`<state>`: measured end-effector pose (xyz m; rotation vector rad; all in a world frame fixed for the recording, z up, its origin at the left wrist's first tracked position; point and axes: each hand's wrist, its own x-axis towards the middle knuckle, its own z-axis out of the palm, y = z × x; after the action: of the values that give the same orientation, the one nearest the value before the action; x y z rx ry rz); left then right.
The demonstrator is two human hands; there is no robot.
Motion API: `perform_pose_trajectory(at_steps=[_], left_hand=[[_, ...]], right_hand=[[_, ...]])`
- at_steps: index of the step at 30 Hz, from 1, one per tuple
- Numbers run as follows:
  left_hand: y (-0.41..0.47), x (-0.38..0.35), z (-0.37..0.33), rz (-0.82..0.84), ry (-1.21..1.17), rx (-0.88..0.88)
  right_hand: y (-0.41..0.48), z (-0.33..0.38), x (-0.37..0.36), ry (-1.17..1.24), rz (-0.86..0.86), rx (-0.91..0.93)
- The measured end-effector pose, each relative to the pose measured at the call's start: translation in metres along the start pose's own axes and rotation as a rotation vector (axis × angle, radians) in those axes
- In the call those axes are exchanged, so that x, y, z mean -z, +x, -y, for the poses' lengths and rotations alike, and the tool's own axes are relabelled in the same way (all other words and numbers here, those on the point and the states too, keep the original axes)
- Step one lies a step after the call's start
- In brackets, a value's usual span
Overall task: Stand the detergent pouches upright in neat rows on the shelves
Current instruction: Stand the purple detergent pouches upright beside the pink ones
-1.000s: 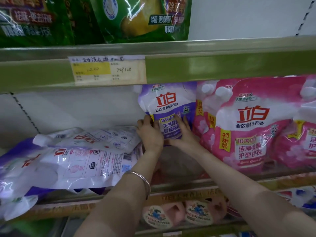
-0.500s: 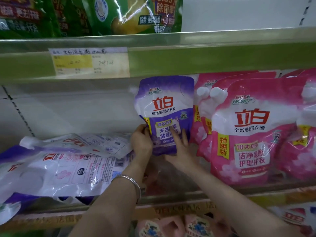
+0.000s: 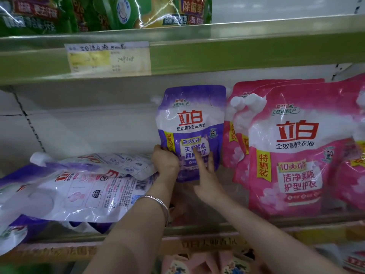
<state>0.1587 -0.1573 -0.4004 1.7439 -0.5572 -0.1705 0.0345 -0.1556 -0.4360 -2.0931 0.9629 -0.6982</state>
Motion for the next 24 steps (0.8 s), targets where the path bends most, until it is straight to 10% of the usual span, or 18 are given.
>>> perform_pose_trajectory(at_steps=[24], left_hand=[[-0.017,0.015,-0.007,0.217,-0.157,0.028]], right_hand=[[-0.007,0.019,0.001,-0.081,0.154,-0.129]])
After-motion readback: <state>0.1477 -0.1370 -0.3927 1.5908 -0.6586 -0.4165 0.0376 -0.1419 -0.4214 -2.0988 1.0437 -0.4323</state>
